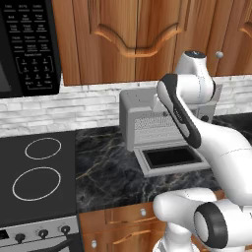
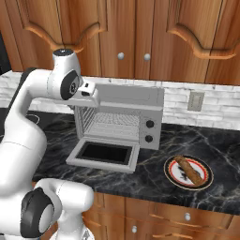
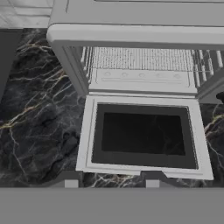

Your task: Pull the toaster oven rack outwards. Pick up the baguette from the plate and place it on the toaster oven rack. Close the toaster oven door fully and set the temperature to the lowest setting.

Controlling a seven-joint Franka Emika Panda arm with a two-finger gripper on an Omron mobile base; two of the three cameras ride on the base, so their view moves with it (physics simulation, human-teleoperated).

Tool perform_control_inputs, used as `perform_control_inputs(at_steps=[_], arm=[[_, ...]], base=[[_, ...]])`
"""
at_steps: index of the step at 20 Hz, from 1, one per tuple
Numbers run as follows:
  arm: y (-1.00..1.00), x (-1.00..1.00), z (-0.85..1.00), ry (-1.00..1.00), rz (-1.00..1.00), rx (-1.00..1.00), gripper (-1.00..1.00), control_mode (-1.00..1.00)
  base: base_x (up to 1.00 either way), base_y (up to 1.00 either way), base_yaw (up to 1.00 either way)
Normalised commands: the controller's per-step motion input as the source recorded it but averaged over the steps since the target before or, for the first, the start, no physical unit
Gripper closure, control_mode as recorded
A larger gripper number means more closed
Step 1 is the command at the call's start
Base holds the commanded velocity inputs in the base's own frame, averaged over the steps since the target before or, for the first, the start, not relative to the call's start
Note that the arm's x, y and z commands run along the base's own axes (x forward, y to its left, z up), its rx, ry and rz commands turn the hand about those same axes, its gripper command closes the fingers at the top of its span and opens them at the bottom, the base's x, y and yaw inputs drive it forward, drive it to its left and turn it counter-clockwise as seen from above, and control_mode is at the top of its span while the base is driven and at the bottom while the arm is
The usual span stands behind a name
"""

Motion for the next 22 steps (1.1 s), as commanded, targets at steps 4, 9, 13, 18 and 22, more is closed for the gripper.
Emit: perform_control_inputs(at_steps=[4, 9, 13, 18, 22], arm=[[0.00, -0.40, 0.00, -0.09, 0.00, 0.01, -1.00, -1.00], [0.00, -0.64, 0.00, -0.08, -0.03, 0.06, -1.00, -1.00], [-0.02, -0.41, 0.00, -0.10, -0.08, 0.14, -1.00, -1.00], [-0.07, -0.08, -0.01, -0.08, -0.10, 0.12, -1.00, -1.00], [-0.10, 0.03, 0.00, -0.08, -0.06, 0.09, -1.00, -1.00]], base=[[0.00, 0.00, 0.00], [0.00, 0.00, 0.00], [0.00, 0.00, 0.00], [0.00, 0.00, 0.00], [0.00, 0.00, 0.00]])
